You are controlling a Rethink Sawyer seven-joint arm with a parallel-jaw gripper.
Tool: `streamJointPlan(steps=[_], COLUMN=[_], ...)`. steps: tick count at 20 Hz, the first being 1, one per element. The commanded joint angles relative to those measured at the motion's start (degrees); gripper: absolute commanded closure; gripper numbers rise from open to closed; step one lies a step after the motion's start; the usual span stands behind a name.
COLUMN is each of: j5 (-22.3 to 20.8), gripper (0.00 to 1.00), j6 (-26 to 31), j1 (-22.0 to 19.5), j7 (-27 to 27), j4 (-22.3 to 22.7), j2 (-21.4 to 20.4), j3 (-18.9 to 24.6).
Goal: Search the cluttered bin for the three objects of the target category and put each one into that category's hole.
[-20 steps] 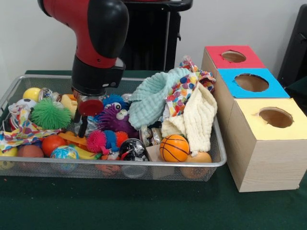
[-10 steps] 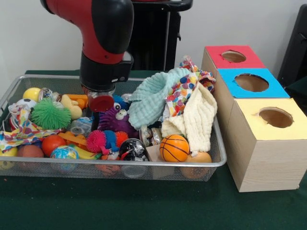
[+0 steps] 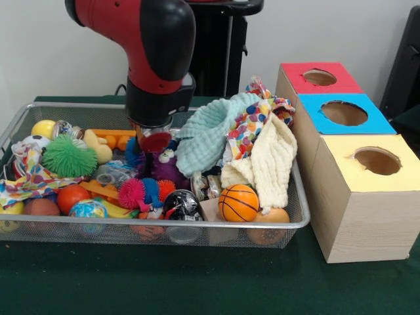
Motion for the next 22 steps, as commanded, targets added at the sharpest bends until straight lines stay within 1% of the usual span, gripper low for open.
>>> streamJointPlan(steps=[1,3,4,6,10,16,17,19,20,22], j5=[-2.7,-2.94,-3.06,-2.63,-2.44,-3.3,-3.7,-4.6,-4.82,-5.46], gripper=[0.0,0.0,0.0,0.0,0.0,0.0,0.0,0.0,0.0,0.0], j6=[-1.87,-5.71,-7.07,-7.77,-6.3,-4.37,-4.04,-1.22,0.53,2.26], j1=[0.42,1.85,1.89,2.07,3.65,4.5,4.52,6.56,7.34,8.05], j7=[4.48,5.59,5.53,5.53,5.33,4.15,3.9,4.35,4.59,4.29], j4=[-5.88,-6.46,-6.66,-6.83,-6.74,-6.11,-6.36,-7.43,-7.53,-8.23], j2=[9.27,10.39,10.51,10.19,8.76,7.28,7.25,7.55,7.48,7.9], j3=[0.06,-1.96,-2.18,-2.63,-5.35,-8.41,-9.56,-14.57,-16.25,-18.47])
